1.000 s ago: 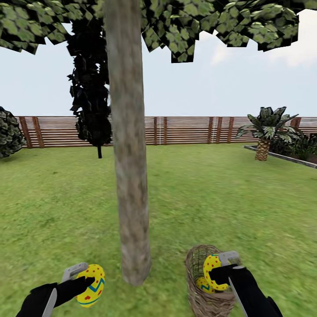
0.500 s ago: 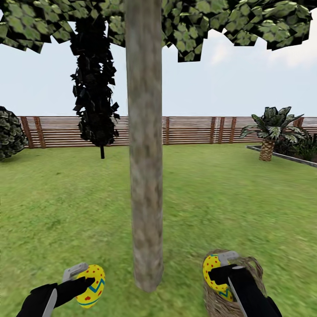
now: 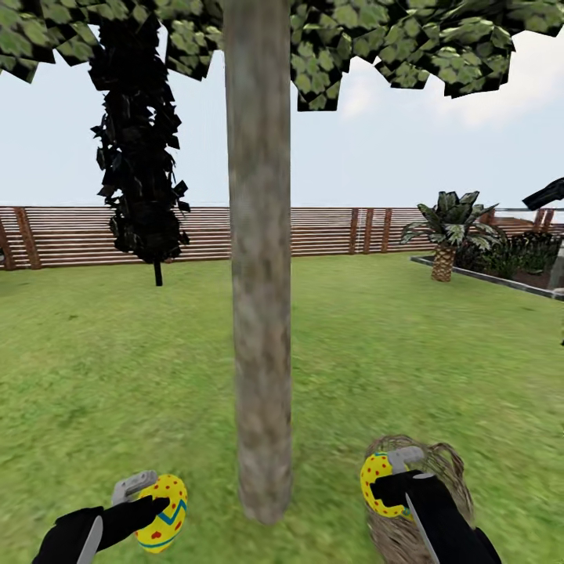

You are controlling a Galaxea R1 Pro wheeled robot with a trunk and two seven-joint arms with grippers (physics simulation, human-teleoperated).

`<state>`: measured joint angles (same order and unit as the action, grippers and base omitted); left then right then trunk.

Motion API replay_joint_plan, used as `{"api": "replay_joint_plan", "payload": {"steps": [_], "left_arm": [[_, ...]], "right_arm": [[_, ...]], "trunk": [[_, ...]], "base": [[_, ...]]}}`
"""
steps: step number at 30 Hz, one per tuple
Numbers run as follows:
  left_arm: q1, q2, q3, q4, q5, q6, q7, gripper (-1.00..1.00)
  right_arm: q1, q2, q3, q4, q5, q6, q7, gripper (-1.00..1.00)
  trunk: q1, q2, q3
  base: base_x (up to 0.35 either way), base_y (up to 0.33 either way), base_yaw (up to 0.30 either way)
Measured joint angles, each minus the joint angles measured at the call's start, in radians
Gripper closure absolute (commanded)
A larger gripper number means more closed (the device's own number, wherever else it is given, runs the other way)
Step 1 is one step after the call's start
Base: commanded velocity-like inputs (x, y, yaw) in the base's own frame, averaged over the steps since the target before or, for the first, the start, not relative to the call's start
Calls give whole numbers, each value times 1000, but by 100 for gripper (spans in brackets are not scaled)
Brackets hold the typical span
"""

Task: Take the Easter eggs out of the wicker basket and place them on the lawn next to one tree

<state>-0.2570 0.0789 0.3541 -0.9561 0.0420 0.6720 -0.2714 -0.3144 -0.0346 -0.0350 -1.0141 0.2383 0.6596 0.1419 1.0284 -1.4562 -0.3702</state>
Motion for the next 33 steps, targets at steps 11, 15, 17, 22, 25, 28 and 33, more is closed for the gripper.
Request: {"api": "replay_joint_plan", "payload": {"steps": [11,15,17,22,25,28,33], "left_arm": [[0,8,1,6,0,0,-1,100],[0,6,0,7,0,-2,2,100],[0,5,-1,8,0,-2,2,100],[0,5,0,7,1,-3,3,100],[0,5,1,7,1,-3,2,100],[0,5,1,8,0,-2,4,100],[0,4,-6,9,-1,-2,5,100]], "right_arm": [[0,2,1,0,0,0,0,100],[0,2,1,0,0,0,0,100],[0,2,2,0,0,0,0,100],[0,4,2,26,-1,1,-1,100],[0,5,2,52,-2,0,-2,100],[-1,4,1,72,-2,3,0,100],[0,8,3,94,-2,2,0,100]], "trunk": [[0,0,0],[0,0,0],[0,0,0],[0,0,0],[0,0,0],[0,0,0],[19,-35,-16]], "base": [[178,303,-74],[257,254,-298],[263,227,-293],[134,75,-68],[3,2,-1],[0,0,0],[0,0,0]]}}
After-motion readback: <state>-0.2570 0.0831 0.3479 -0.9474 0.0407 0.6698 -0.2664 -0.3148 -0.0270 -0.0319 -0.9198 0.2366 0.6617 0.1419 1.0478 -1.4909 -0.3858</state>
